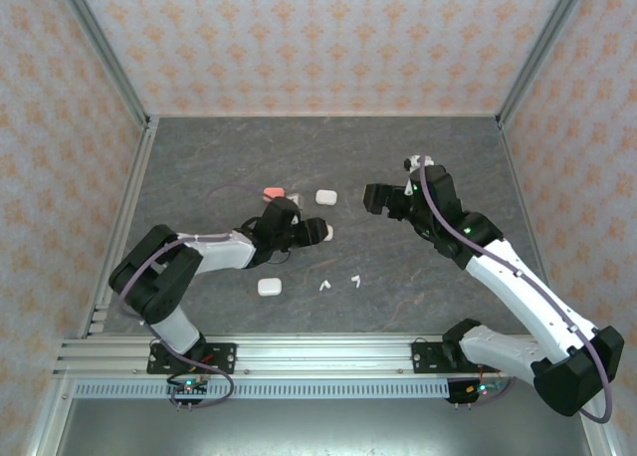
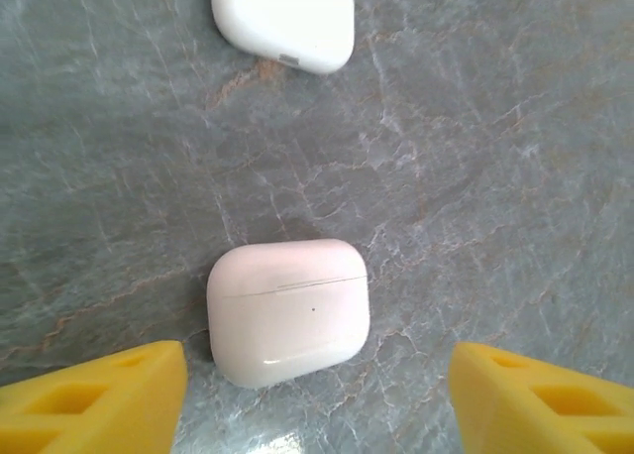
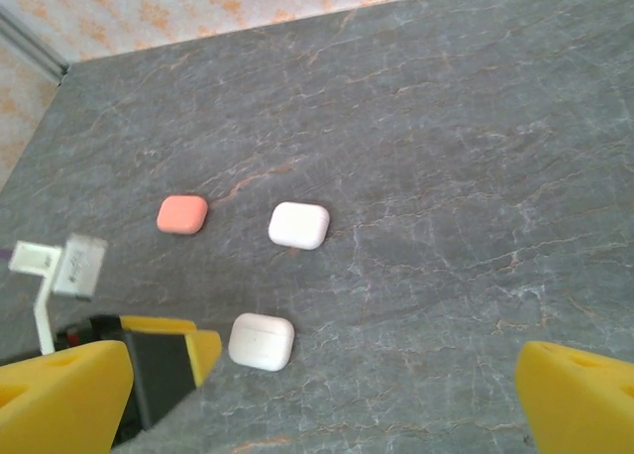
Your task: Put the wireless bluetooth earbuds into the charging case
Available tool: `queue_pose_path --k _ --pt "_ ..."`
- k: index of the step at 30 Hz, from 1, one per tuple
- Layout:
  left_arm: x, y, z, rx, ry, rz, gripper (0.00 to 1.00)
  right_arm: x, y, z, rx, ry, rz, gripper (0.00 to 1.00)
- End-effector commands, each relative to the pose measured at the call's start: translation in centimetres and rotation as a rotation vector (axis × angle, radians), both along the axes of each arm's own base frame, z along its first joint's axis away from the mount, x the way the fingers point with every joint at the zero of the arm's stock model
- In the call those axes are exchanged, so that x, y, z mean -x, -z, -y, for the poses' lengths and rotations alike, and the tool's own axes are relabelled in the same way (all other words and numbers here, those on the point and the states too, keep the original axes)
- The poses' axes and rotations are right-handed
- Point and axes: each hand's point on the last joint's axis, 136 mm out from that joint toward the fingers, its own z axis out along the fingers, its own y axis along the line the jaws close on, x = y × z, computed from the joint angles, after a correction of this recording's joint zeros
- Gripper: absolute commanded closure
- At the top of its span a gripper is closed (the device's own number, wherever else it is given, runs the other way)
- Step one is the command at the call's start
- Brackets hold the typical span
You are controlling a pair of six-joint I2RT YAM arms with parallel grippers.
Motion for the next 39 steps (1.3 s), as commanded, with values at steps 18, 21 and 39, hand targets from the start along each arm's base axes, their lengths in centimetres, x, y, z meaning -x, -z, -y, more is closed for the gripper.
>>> queue_pose_path --k 18,21,39 --pt "-4.9 -4.5 -13.8 0.198 -0.309 0.045 0.20 8.7 10.2 -18.2 0.335 -0.828 -0.076 0.01" --pt "-4.5 -4.6 -15.0 0.202 -0.329 0.046 0.19 10.2 11.5 -20.2 0.404 -0.966 -0.064 0.01" --pt "-2.7 -4.6 -17.9 0.172 -0.381 0.047 0.16 12.3 21.0 -26.8 0.677 -1.374 -0.011 0.01"
